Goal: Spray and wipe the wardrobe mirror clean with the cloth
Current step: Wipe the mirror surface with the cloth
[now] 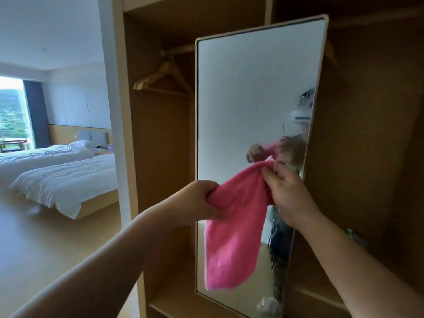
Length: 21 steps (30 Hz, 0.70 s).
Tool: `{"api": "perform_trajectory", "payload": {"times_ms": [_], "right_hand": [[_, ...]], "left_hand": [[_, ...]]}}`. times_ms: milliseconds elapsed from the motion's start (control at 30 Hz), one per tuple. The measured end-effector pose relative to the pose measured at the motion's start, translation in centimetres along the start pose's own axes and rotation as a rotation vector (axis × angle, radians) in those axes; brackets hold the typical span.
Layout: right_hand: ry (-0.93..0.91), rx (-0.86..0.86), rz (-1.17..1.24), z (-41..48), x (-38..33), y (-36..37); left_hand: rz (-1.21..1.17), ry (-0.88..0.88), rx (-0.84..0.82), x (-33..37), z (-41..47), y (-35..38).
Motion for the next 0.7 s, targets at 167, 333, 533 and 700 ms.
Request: {"api": "perform_trajectory", "payload": {"times_ms": [167,333,533,700], "right_hand": [[-0.039,0.119,-0.087,1.3,-1.2,1.4],[0.095,0.033,-0.313,3.7,-0.9,1.2],[0.419,-0.276,0.115,4.5,-1.0,0.2],[0.107,-0.323,-0.355,4.6,-1.3,0.1]], "left_hand": [[-0.557,-0.236,0.105,-3.0,-0.7,-1.6],[-0.626,-0.404,0.252,-4.0,1.2,-1.9],[-0.611,-0.374,0.267,-4.2,3.9,-2.5],[-0.305,-0.183,0.142,-4.8,6.0,-3.2]]}}
Point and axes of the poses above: each hand's wrist, its own z-axis towards the middle knuckle, its own y-axis out of the palm, x = y × z, the point moved 1 cm from there along z, towards the middle knuckle, and after that the axes turned 11 degrees about x, right-handed, at the moved point
